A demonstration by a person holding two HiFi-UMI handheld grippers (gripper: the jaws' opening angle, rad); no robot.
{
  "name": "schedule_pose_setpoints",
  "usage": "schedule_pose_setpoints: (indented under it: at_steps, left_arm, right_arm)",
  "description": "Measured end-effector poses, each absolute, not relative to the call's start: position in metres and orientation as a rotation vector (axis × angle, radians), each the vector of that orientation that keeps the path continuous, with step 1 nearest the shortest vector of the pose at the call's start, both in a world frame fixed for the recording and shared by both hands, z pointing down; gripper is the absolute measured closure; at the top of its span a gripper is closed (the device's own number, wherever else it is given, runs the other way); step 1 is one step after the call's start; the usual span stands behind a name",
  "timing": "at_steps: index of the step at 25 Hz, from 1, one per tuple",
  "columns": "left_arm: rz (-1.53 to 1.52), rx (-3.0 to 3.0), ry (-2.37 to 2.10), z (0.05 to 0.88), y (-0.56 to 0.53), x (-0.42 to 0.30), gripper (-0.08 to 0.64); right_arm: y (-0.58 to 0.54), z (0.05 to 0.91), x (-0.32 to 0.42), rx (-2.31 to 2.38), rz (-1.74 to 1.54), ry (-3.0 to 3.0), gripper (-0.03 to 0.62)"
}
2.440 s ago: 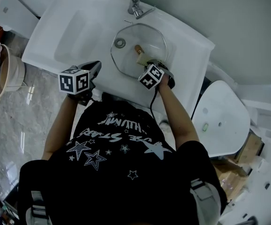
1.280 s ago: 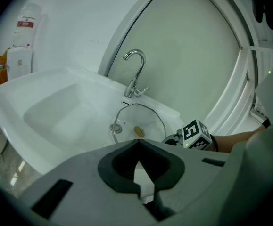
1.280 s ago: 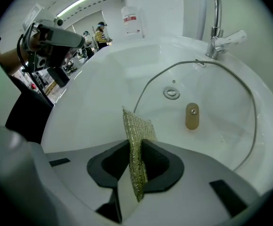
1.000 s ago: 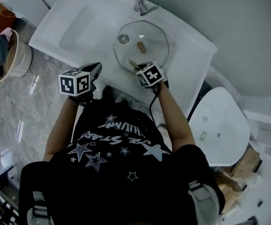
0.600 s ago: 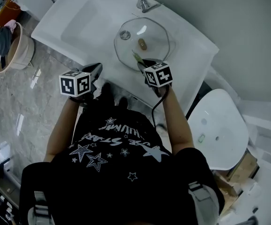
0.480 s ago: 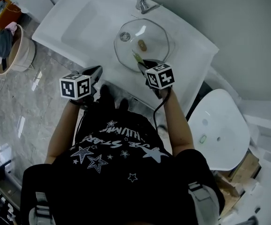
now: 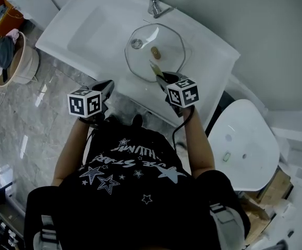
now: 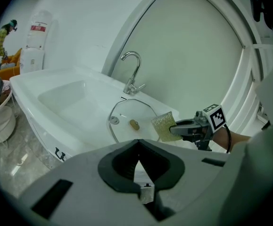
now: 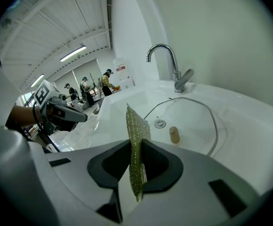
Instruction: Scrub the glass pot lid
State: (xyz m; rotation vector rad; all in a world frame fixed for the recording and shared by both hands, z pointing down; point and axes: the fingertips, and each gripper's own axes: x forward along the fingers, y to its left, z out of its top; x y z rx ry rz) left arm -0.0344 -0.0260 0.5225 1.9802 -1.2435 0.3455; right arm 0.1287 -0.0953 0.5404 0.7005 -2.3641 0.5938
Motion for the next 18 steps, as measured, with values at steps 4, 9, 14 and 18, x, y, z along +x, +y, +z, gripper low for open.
schedule_pose_setpoints:
  at_steps: [4, 9, 14, 18]
  left_arm:
    - [0.347, 1.982, -1.217, 0.523, -0.021, -0.031, 0.552]
    - [0.325, 1.993, -1.189, 0.523, -0.012, -0.031, 0.552]
    - [0.326, 1.995, -1.193, 0.522, 0.014, -0.043, 0.552]
    - [0.361, 2.009, -1.217, 0.519, 0.042, -0.065, 0.552]
  right_arm:
    - [-0.09, 0.539, 0.136, 0.735, 0.627, -2.372, 0.525]
    - [-0.08, 0.538, 0.137, 0.766, 0.657, -2.368, 0.525]
    - [-0.062, 0.54, 0.134, 0.822, 0.712, -2.359, 0.525]
    - [-0.039, 0.541, 0.126, 0.85, 0.726, -2.341, 0.525]
